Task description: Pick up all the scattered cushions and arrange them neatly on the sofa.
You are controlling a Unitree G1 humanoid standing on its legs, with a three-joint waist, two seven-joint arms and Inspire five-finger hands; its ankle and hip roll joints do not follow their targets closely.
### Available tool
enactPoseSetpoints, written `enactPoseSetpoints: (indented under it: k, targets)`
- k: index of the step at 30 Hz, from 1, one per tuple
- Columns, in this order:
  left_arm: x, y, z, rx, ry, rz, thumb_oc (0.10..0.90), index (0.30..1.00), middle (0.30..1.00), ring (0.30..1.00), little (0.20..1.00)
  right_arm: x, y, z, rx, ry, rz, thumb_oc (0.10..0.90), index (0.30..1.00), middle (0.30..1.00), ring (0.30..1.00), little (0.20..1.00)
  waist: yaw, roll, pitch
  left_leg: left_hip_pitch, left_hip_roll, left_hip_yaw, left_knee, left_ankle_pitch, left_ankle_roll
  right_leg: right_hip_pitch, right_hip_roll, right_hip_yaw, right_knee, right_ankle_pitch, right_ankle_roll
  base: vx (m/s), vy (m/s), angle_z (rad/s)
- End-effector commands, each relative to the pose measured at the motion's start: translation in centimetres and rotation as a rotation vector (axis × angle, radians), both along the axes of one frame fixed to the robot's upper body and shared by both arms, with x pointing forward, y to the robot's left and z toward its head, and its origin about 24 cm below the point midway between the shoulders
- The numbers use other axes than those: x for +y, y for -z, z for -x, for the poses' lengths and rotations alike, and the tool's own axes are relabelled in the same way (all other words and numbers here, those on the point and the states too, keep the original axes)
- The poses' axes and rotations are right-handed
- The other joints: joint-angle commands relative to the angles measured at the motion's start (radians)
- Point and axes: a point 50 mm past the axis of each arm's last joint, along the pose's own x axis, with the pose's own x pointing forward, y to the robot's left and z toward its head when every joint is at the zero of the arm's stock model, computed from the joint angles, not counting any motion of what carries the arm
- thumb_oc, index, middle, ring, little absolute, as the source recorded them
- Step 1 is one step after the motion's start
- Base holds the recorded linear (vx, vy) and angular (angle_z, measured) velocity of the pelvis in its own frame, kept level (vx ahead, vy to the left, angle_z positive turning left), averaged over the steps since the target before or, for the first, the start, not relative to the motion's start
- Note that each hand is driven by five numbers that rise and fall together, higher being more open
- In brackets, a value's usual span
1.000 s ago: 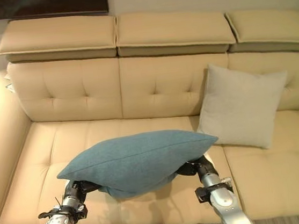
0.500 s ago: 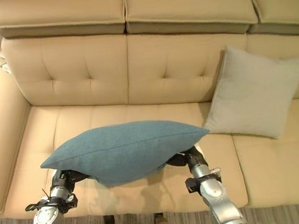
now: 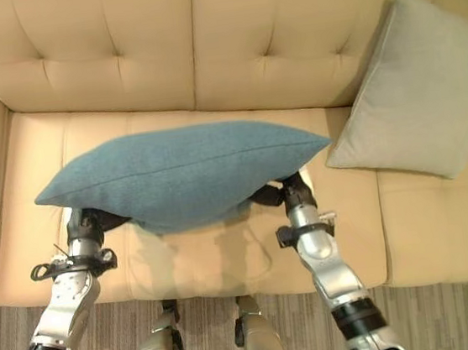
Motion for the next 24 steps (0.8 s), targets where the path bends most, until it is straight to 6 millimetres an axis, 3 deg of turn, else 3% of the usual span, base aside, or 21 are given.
enactPoseSetpoints:
  k: [1, 4, 10, 14, 24]
  targets:
    - [-2.9, -11.2, -1.6, -0.536, 0.117, -0.041, 0.400, 0.300, 0.300, 0.300, 0.300, 3.8, -9.7, -1.2, -0.437, -0.143, -0.037, 0.400, 0.300, 0.300, 0.300, 0.300, -0.001, -0.058, -0.072, -0.063, -0.023, -0.034, 0.159, -0.143, 0.001, 0.006, -0.046, 0.034, 0.069, -0.089, 0.062, 0.00, 0.000, 0.00]
    - [-3.7, -13.0, -2.3, -0.581, 0.131, -0.025, 0.400, 0.300, 0.300, 0.300, 0.300, 4.1, -11.7, -1.9, -0.479, -0.139, -0.029, 0.400, 0.300, 0.300, 0.300, 0.300, 0.002, -0.065, -0.062, -0.061, -0.025, -0.037, 0.154, -0.139, -0.003, 0.010, -0.046, 0.033, 0.062, -0.086, 0.062, 0.01, -0.006, 0.04]
    - [-5.2, -15.3, -3.4, -0.615, 0.182, -0.042, 0.400, 0.300, 0.300, 0.300, 0.300, 4.3, -13.6, -2.9, -0.503, -0.124, -0.038, 0.400, 0.300, 0.300, 0.300, 0.300, 0.002, -0.071, -0.058, -0.064, -0.024, -0.039, 0.150, -0.136, -0.006, 0.007, -0.045, 0.029, 0.059, -0.082, 0.063, 0.00, -0.006, 0.02]
    - [-5.8, -16.0, -4.1, -0.612, 0.191, -0.042, 0.400, 0.300, 0.300, 0.300, 0.300, 4.5, -13.8, -3.7, -0.479, -0.112, -0.038, 0.400, 0.300, 0.300, 0.300, 0.300, 0.000, -0.070, -0.050, -0.073, -0.023, -0.039, 0.152, -0.133, -0.008, -0.002, -0.045, 0.029, 0.060, -0.079, 0.063, -0.02, -0.003, 0.08]
    - [-6.0, -16.4, -5.9, -0.557, 0.166, -0.094, 0.400, 0.300, 0.300, 0.300, 0.300, 5.8, -11.5, -4.6, -0.380, -0.138, -0.056, 0.400, 0.300, 0.300, 0.300, 0.300, -0.028, -0.054, -0.044, -0.109, -0.023, -0.028, 0.167, -0.128, -0.010, -0.049, -0.041, 0.046, 0.075, -0.070, 0.062, 0.00, 0.001, 0.00]
